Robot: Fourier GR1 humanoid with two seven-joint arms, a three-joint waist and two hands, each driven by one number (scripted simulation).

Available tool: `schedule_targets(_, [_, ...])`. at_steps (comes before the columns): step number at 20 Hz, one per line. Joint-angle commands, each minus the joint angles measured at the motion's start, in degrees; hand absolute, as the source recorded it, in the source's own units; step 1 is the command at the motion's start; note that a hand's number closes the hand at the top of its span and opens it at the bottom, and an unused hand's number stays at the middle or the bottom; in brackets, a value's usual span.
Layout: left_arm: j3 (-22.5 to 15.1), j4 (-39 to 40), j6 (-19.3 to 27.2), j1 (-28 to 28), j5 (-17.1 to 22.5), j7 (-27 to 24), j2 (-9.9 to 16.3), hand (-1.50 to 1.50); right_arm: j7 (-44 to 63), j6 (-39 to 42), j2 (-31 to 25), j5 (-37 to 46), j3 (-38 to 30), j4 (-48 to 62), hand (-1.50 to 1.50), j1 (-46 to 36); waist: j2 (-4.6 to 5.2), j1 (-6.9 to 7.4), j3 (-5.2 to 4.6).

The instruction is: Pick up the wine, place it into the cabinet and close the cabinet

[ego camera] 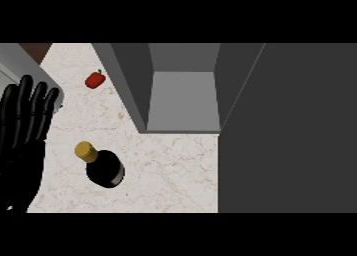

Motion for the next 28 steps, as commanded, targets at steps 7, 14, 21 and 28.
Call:
schedule_targets(7, [0.1, -2.8, 30.2, 10.4, -14.1, 3.0, -5.2, -1.5, 3.3, 4.6, 0.5, -3.0, 7.1, -5.6, -1.5, 4.8, 1.56, 1.65, 1.12])
schedule_targets(14, [-25.1, -7.6, 52.7, 16.0, -31.2, 10.4, -5.3, -1.5, 13.8, 2.9, 0.1, -4.0, 9.6, -15.1, -1.5, 3.9, 1.73, 0.37, 1.33])
schedule_targets(21, [-33.4, -0.7, 64.1, 5.0, -49.1, 27.0, -5.3, -1.5, 27.0, 1.2, -2.5, -8.8, 7.8, -24.1, -1.5, -0.4, 2.05, -0.18, 1.37])
schedule_targets(28, [-37.4, -3.2, 62.9, 3.4, -62.4, 42.6, -5.3, -1.5, 38.7, -4.5, -2.1, -4.4, 10.2, -27.9, -1.5, -9.3, 1.76, 0.36, 1.26])
